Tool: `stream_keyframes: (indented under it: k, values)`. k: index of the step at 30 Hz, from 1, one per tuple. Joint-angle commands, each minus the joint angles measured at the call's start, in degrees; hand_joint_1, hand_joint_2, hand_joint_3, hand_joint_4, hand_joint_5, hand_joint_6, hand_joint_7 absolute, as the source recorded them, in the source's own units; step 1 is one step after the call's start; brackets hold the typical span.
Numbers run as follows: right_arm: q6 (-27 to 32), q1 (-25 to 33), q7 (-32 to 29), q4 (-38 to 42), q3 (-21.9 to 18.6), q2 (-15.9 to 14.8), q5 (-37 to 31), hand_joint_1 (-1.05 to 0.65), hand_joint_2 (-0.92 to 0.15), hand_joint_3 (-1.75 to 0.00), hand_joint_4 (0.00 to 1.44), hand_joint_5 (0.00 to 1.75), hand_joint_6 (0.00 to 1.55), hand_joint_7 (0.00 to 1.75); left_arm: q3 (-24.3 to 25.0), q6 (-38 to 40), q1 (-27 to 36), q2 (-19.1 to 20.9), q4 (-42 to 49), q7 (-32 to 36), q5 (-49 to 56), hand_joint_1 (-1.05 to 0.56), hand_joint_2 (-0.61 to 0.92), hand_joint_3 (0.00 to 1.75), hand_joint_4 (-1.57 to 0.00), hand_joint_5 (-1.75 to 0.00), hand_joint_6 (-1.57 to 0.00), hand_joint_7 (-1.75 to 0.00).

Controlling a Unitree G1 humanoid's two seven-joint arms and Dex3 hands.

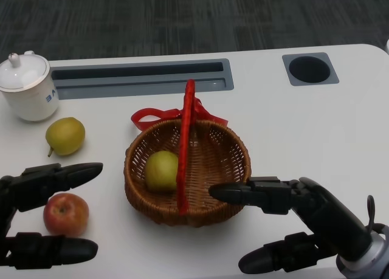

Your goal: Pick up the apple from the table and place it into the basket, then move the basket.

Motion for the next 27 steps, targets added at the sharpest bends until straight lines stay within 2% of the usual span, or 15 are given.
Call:
stream_keyframes:
  k: [1,22,27]
  values:
    - [0.4,0.4,-0.3,-0.8,-0.8,-0.9,0.6,-0.41,-0.75,0.0,0.69,0.0,0.64,0.0,0.5,-0.5,0.2,0.8,0.0,0.3,-0.5,-0.63,0.7,0.0,-0.86,0.0,-0.75,0.0]
    - [1.8,1.2,-0.3,-2.2,-1.0,-1.3,0.4,-0.42,-0.75,0.0,0.69,0.0,0.65,0.0,0.4,-0.9,-0.3,0.7,0.6,0.2,-0.7,-0.63,0.7,0.0,-0.86,0.0,-0.75,0.0]
    - [1.6,1.2,-0.2,-2.2,-1.1,-1.5,0.5,-0.42,-0.76,0.0,0.69,0.0,0.65,0.0,2.9,-1.7,-1.2,0.3,2.0,1.9,3.9,-0.65,0.7,0.0,-0.83,0.0,-0.74,0.0]
